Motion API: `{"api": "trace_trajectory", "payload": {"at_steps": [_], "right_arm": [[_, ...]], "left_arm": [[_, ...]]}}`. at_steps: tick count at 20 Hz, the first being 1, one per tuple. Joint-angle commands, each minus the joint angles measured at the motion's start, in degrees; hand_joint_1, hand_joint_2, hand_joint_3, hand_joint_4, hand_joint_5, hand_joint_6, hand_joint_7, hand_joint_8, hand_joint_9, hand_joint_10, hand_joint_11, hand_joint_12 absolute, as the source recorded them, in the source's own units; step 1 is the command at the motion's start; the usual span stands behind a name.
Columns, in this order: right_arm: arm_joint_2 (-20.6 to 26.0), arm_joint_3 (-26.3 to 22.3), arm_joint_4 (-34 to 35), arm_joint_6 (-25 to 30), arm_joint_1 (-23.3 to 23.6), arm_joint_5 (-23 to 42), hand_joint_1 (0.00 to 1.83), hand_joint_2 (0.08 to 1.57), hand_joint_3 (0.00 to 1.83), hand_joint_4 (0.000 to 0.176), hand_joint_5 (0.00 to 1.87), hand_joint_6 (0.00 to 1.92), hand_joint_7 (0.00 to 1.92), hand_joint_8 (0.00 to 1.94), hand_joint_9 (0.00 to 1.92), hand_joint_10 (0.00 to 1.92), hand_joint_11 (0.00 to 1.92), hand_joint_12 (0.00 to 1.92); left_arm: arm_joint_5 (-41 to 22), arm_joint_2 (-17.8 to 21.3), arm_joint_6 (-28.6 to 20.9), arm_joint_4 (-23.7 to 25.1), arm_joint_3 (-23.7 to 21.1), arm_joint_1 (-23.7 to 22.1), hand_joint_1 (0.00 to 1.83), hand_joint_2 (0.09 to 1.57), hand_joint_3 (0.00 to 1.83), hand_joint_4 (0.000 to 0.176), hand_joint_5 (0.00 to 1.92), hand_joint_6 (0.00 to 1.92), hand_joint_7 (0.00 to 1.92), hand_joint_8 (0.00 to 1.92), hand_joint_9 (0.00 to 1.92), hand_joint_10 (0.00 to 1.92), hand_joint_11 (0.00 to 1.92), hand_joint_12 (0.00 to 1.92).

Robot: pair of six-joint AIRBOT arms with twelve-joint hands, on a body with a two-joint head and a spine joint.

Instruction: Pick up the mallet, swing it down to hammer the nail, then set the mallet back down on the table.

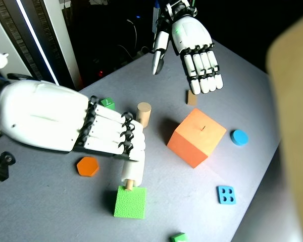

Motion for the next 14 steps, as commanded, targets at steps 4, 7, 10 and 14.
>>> {"api": "trace_trajectory", "payload": {"at_steps": [4, 7, 10, 14], "right_arm": [[-3.1, 3.4, -0.2, 2.4, 3.2, -0.4, 0.53, 1.12, 0.00, 0.000, 0.00, 0.00, 0.00, 0.00, 0.00, 0.00, 0.00, 0.00], [-6.0, 7.0, -0.2, 5.4, 4.4, -3.8, 0.79, 1.05, 0.00, 0.000, 0.00, 0.00, 0.00, 0.00, 0.00, 0.00, 0.00, 0.00], [-10.0, 11.4, -0.2, 8.9, 6.1, -10.6, 1.05, 0.90, 0.00, 0.000, 0.00, 0.00, 0.00, 0.00, 0.00, 0.00, 0.00, 0.00], [-15.2, 13.6, -21.9, 26.3, 6.9, -17.1, 1.10, 0.90, 0.00, 0.000, 0.00, 0.00, 0.00, 0.00, 0.00, 0.00, 0.00, 0.00]], "left_arm": [[-4.1, -0.1, -3.5, 3.8, 1.7, 1.0, 0.00, 1.17, 0.00, 0.000, 0.01, 0.00, 0.00, 0.00, 0.00, 0.00, 0.00, 0.00], [-3.4, -0.3, -7.4, 7.8, 3.6, 1.8, 0.00, 1.17, 0.00, 0.000, 0.00, 0.00, 0.00, 0.00, 0.00, 0.00, 0.01, 0.00], [-3.5, -1.1, -9.1, 9.1, 5.5, 1.9, 0.00, 1.18, 0.00, 0.000, 0.00, 0.00, 0.00, 0.00, 0.00, 0.00, 0.00, 0.00], [-3.4, -2.8, -9.3, 8.9, 7.2, 1.1, 0.00, 1.18, 0.00, 0.000, 0.00, 0.00, 0.00, 0.00, 0.00, 0.00, 0.00, 0.00]]}}
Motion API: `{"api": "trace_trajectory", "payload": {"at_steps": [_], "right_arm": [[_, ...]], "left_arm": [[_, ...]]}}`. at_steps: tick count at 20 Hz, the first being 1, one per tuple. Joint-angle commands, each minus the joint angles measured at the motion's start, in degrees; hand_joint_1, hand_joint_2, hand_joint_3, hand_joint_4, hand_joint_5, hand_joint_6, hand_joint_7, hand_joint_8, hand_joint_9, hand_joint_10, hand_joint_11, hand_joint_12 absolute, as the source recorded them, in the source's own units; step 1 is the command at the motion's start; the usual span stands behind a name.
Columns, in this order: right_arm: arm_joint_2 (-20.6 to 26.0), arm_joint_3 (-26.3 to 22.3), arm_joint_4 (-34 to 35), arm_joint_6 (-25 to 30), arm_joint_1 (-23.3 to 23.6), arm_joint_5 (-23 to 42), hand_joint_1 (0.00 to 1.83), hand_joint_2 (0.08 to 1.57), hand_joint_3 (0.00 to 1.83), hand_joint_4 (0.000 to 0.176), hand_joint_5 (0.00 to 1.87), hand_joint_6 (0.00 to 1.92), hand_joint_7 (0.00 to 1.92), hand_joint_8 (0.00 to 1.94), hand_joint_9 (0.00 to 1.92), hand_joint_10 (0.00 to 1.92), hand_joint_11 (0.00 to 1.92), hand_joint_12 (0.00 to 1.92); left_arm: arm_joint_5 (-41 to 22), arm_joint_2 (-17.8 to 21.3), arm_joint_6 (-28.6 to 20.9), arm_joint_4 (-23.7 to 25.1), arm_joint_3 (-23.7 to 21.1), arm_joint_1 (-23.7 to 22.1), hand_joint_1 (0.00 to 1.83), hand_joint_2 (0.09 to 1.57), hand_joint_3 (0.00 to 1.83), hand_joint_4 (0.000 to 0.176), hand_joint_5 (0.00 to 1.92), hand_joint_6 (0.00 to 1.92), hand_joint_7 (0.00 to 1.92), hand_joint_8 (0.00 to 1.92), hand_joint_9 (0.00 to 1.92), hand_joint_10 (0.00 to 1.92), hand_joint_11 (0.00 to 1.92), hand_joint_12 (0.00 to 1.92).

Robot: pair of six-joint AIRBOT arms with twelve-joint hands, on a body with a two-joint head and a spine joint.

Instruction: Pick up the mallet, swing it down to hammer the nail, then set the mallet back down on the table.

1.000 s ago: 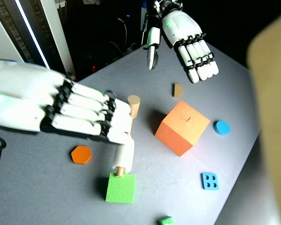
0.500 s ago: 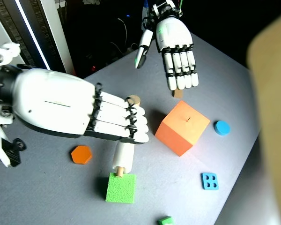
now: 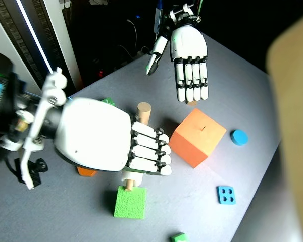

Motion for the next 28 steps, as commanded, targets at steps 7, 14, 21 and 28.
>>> {"api": "trace_trajectory", "payload": {"at_steps": [7, 14, 21, 28], "right_arm": [[-7.9, 3.7, -15.6, 14.9, 0.4, -2.5, 1.23, 0.95, 0.00, 0.000, 0.00, 0.00, 0.00, 0.00, 0.00, 0.00, 0.00, 0.00], [-13.6, 8.2, -15.0, 17.0, -1.4, -5.1, 1.22, 0.97, 0.01, 0.000, 0.00, 0.00, 0.00, 0.00, 0.00, 0.00, 0.00, 0.00], [-17.1, 10.8, -14.6, 18.9, -3.1, -6.2, 1.14, 0.95, 0.00, 0.000, 0.00, 0.00, 0.00, 0.00, 0.00, 0.00, 0.00, 0.00], [-18.6, 13.7, -14.6, 19.1, -5.5, -4.3, 1.19, 0.95, 0.00, 0.000, 0.00, 0.00, 0.00, 0.00, 0.00, 0.00, 0.00, 0.00]], "left_arm": [[-4.0, -2.3, 0.6, -0.2, 2.5, -3.3, 0.00, 1.17, 0.00, 0.000, 0.00, 0.00, 0.00, 0.00, 0.00, 0.00, 0.00, 0.00], [-2.1, -4.1, 1.2, -0.3, 4.8, -4.6, 0.00, 1.18, 0.00, 0.000, 0.00, 0.00, 0.00, 0.00, 0.00, 0.00, 0.00, 0.00], [-2.1, -5.2, 0.8, -0.3, 5.9, -4.7, 0.00, 1.17, 0.00, 0.000, 0.00, 0.00, 0.00, 0.00, 0.00, 0.00, 0.00, 0.00], [-2.2, -6.2, 0.8, -0.3, 6.5, -4.7, 0.00, 1.17, 0.00, 0.000, 0.00, 0.00, 0.00, 0.00, 0.00, 0.00, 0.00, 0.00]]}}
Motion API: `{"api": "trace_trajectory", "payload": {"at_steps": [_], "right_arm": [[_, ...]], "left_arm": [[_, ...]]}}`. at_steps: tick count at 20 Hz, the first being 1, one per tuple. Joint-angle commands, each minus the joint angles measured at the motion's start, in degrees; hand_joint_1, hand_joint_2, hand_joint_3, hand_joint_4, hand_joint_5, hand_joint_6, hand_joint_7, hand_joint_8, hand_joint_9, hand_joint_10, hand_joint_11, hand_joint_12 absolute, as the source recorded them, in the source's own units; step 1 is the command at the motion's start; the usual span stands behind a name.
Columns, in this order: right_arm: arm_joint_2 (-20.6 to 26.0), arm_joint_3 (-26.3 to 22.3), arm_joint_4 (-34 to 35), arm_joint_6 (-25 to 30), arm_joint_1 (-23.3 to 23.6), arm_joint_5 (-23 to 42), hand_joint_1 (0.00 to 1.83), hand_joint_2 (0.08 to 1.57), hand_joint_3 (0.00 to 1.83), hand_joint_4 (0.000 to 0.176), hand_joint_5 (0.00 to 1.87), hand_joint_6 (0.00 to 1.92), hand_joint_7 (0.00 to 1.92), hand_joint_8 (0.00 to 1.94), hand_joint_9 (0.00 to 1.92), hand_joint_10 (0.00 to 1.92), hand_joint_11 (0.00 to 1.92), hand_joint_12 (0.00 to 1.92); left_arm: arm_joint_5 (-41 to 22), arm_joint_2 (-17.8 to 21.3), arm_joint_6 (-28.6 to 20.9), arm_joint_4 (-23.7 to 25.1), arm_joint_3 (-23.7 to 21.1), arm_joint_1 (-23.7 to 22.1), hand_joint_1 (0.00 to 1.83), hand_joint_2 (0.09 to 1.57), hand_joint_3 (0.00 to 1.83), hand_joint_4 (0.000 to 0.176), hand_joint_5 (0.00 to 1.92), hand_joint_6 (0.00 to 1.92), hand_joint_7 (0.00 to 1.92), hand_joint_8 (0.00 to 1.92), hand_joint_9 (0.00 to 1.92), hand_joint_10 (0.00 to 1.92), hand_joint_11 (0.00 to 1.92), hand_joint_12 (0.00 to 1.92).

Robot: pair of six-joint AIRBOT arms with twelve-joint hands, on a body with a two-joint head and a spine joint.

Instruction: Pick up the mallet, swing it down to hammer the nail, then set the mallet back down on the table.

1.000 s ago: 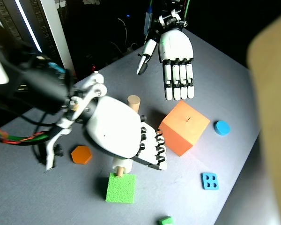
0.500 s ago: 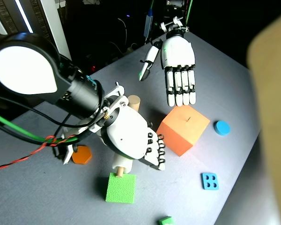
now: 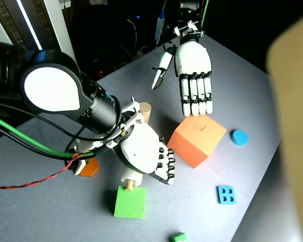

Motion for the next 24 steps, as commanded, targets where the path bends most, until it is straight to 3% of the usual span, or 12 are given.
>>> {"api": "trace_trajectory", "payload": {"at_steps": [1, 5, 9, 17, 24], "right_arm": [[0.1, 0.3, -1.3, -0.1, -0.1, 3.8, 1.18, 0.95, 0.00, 0.000, 0.00, 0.00, 0.00, 0.00, 0.00, 0.00, 0.00, 0.00], [-0.7, 1.5, -1.3, -0.4, -1.1, 4.5, 1.15, 0.94, 0.00, 0.000, 0.00, 0.00, 0.00, 0.00, 0.00, 0.00, 0.02, 0.01], [-1.5, 2.8, -1.3, -1.2, -2.0, 5.7, 1.26, 0.98, 0.01, 0.000, 0.00, 0.00, 0.00, 0.00, 0.00, 0.00, 0.00, 0.00], [-1.7, 3.6, -1.3, -1.1, -3.0, 5.8, 1.28, 0.99, 0.01, 0.000, 0.00, 0.00, 0.00, 0.00, 0.00, 0.00, 0.00, 0.00], [-1.4, 3.6, -1.3, -1.0, -3.0, 5.7, 1.22, 0.97, 0.00, 0.000, 0.00, 0.00, 0.00, 0.00, 0.00, 0.00, 0.02, 0.01]], "left_arm": [[-6.5, -0.1, 0.0, -0.4, 0.3, -0.6, 0.00, 1.17, 0.00, 0.000, 0.00, 0.00, 0.00, 0.00, 0.00, 0.00, 0.00, 0.00], [-6.5, -0.6, -0.1, -0.7, 0.5, -0.6, 0.00, 1.17, 0.00, 0.000, 0.00, 0.00, 0.00, 0.00, 0.00, 0.00, 0.00, 0.00], [-6.5, -0.8, -0.8, -0.7, 0.8, -0.4, 0.00, 1.17, 0.00, 0.000, 0.00, 0.00, 0.00, 0.00, 0.00, 0.00, 0.00, 0.00], [-6.5, -1.5, -2.4, -1.3, 0.7, 0.7, 0.00, 1.17, 0.00, 0.000, 0.00, 0.00, 0.00, 0.00, 0.00, 0.00, 0.00, 0.00], [-6.0, -1.5, -2.4, -1.3, 0.3, 1.2, 0.00, 1.17, 0.00, 0.000, 0.00, 0.00, 0.00, 0.00, 0.00, 0.00, 0.00, 0.00]]}}
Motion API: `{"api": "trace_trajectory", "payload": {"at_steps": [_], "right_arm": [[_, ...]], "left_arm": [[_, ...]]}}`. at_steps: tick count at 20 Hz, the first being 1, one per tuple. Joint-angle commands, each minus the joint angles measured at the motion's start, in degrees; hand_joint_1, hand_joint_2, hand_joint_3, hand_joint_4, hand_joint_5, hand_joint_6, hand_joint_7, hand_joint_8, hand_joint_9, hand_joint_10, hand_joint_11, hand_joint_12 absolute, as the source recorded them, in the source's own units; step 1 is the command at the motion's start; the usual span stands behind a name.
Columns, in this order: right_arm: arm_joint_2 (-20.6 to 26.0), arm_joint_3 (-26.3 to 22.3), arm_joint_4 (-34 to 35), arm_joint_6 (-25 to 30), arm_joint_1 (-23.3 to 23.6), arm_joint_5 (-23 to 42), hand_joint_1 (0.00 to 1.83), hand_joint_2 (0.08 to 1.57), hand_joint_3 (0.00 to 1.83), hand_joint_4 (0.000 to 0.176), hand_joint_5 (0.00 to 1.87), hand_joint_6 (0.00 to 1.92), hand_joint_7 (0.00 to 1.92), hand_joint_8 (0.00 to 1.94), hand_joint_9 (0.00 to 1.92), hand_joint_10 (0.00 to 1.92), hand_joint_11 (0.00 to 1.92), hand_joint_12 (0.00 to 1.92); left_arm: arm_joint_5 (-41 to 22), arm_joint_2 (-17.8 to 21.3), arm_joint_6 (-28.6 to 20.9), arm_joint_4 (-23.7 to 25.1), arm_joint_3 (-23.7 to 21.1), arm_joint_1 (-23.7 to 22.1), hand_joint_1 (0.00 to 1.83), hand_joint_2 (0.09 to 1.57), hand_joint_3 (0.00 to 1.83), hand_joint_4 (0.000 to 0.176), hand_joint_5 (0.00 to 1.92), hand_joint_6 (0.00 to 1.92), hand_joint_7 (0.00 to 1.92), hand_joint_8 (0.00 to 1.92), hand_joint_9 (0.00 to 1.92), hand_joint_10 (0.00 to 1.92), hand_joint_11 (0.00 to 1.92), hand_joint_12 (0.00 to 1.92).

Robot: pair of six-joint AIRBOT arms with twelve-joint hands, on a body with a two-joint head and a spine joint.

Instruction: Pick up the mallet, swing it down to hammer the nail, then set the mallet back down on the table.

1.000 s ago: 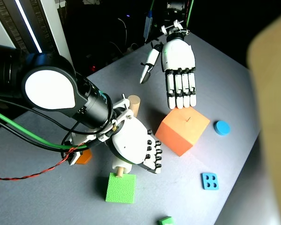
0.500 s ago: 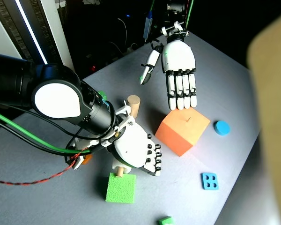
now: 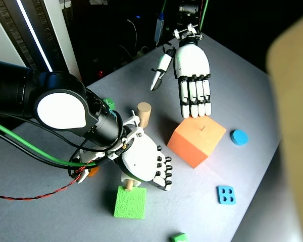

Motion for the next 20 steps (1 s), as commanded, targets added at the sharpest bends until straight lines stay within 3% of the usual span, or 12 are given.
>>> {"api": "trace_trajectory", "payload": {"at_steps": [1, 5, 7, 9, 10, 12, 13, 16, 18, 19, 20], "right_arm": [[0.5, 0.2, -1.4, 0.0, 0.2, 3.2, 1.19, 0.97, 0.00, 0.000, 0.00, 0.00, 0.00, 0.00, 0.00, 0.00, 0.01, 0.01], [0.6, 0.2, -1.4, 0.0, 0.3, 3.2, 1.22, 0.96, 0.00, 0.000, 0.00, 0.00, 0.00, 0.00, 0.00, 0.00, 0.04, 0.02], [0.6, 0.2, -1.4, 0.0, 0.3, 3.2, 1.24, 1.01, 0.01, 0.000, 0.08, 0.03, 0.09, 0.02, 0.09, 0.03, 0.00, 0.56], [0.6, 0.2, -1.4, 0.0, 0.3, 3.3, 1.21, 1.04, 0.01, 0.000, 0.14, 0.03, 0.18, 0.02, 0.18, 0.04, 0.00, 0.73], [0.6, 0.2, -1.4, 0.0, 0.3, 3.3, 1.21, 1.04, 0.01, 0.000, 0.14, 0.03, 0.18, 0.02, 0.18, 0.04, 0.00, 0.73], [0.6, 0.2, -1.4, 0.0, 0.5, 3.3, 1.21, 1.03, 0.00, 0.000, 0.25, 0.03, 0.31, 0.02, 0.30, 0.05, 0.00, 0.95], [0.7, 0.2, -1.4, 0.0, 0.5, 3.3, 1.22, 1.02, 0.00, 0.000, 0.39, 0.03, 0.45, 0.02, 0.43, 0.06, 0.00, 1.14], [0.7, 0.1, -1.4, 0.0, 0.6, 3.3, 1.22, 1.03, 0.00, 0.000, 0.49, 0.04, 0.58, 0.03, 0.54, 0.08, 0.02, 1.25], [0.8, -0.1, -1.4, 0.0, 0.6, 3.3, 1.24, 1.03, 0.00, 0.000, 0.59, 0.07, 0.69, 0.07, 0.68, 0.13, 0.17, 1.32], [0.9, -0.2, -1.4, -0.1, 0.7, 3.3, 1.26, 1.03, 0.01, 0.000, 0.74, 0.10, 0.72, 0.43, 0.65, 0.67, 0.35, 1.33], [1.0, -0.5, -1.4, -0.3, 0.8, 3.3, 1.27, 1.03, 0.01, 0.000, 0.80, 0.16, 0.68, 0.75, 0.61, 0.96, 0.43, 1.34]], "left_arm": [[-4.7, -0.3, -0.4, -0.1, -0.2, 0.0, 0.00, 1.16, 0.00, 0.000, 0.00, 0.00, 0.00, 0.00, 0.00, 0.00, 0.00, 0.00], [-4.7, -0.3, -0.4, -0.1, -0.2, 0.1, 0.00, 1.16, 0.00, 0.000, 0.00, 0.00, 0.00, 0.00, 0.00, 0.00, 0.00, 0.00], [-4.7, -0.3, -0.4, -0.1, -0.1, 0.1, 0.00, 1.16, 0.00, 0.000, 0.00, 0.00, 0.00, 0.00, 0.00, 0.00, 0.00, 0.00], [-4.7, -0.3, -0.4, -0.1, -0.1, 0.1, 0.00, 1.17, 0.00, 0.000, 0.00, 0.00, 0.00, 0.00, 0.00, 0.00, 0.00, 0.00], [-4.7, -0.3, -0.4, -0.1, -0.1, 0.1, 0.00, 1.17, 0.00, 0.000, 0.00, 0.00, 0.00, 0.00, 0.00, 0.00, 0.00, 0.00], [-4.7, -0.3, -0.4, -0.1, -0.1, 0.1, 0.00, 1.17, 0.00, 0.000, 0.00, 0.00, 0.00, 0.00, 0.00, 0.00, 0.00, 0.00], [-4.7, -0.3, -0.4, -0.1, -0.1, 0.1, 0.00, 1.17, 0.00, 0.000, 0.00, 0.00, 0.00, 0.00, 0.00, 0.00, 0.00, 0.00], [-4.7, -0.3, -0.4, -0.1, 0.0, 0.1, 0.00, 1.17, 0.00, 0.000, 0.01, 0.00, 0.00, 0.00, 0.00, 0.00, 0.00, 0.00], [-4.7, -0.3, -0.4, -0.1, 0.0, 0.1, 0.00, 1.17, 0.00, 0.000, 0.01, 0.00, 0.00, 0.00, 0.00, 0.00, 0.00, 0.00], [-4.7, -0.3, -0.4, -0.1, 0.1, 0.0, 0.00, 1.17, 0.00, 0.000, 0.01, 0.00, 0.00, 0.00, 0.00, 0.00, 0.00, 0.00], [-4.7, -0.3, -0.4, -0.1, 0.1, 0.0, 0.00, 1.16, 0.00, 0.000, 0.02, 0.00, 0.00, 0.00, 0.00, 0.00, 0.00, 0.00]]}}
